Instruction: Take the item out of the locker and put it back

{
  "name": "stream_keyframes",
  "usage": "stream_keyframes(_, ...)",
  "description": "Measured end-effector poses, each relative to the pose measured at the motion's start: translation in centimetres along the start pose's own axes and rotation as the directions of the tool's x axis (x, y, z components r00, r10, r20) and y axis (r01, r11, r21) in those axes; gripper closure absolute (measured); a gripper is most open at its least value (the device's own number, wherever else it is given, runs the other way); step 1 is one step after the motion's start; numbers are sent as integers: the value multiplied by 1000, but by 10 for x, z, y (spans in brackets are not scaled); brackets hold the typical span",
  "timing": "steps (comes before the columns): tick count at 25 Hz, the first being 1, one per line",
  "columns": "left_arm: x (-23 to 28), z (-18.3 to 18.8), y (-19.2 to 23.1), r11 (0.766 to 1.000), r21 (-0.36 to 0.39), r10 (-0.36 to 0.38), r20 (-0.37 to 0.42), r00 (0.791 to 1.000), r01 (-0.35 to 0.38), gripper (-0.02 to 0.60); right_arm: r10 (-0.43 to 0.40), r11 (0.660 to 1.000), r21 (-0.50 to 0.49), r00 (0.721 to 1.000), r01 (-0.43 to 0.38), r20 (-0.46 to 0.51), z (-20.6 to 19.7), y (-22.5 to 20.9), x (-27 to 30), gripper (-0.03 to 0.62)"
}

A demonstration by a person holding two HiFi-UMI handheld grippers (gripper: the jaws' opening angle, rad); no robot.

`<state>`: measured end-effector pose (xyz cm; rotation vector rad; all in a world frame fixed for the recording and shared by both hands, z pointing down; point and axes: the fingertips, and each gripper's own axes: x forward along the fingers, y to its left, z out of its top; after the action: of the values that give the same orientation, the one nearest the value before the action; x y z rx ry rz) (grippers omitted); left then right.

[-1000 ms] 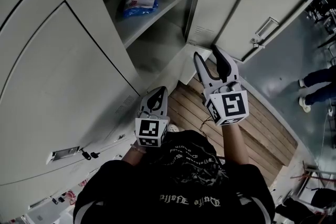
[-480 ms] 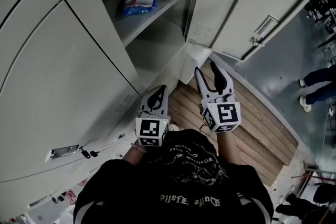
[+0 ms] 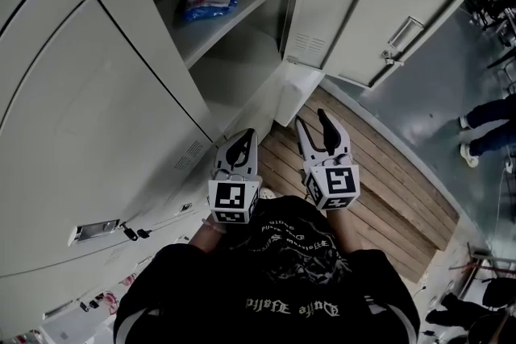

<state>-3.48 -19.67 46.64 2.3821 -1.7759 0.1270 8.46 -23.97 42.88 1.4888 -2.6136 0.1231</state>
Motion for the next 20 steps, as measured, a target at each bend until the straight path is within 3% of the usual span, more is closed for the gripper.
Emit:
stream_keyframes(10,1,3,-3,1000,3,-3,10,1000,3,575,-2,1000,22,1000,3,-31,-17,2,-7,387)
stream_keyframes(20,3,1,-6,1000,4,-2,4,1000,2,575,-5,1000,29,1000,5,-21,-18,1,-9,493)
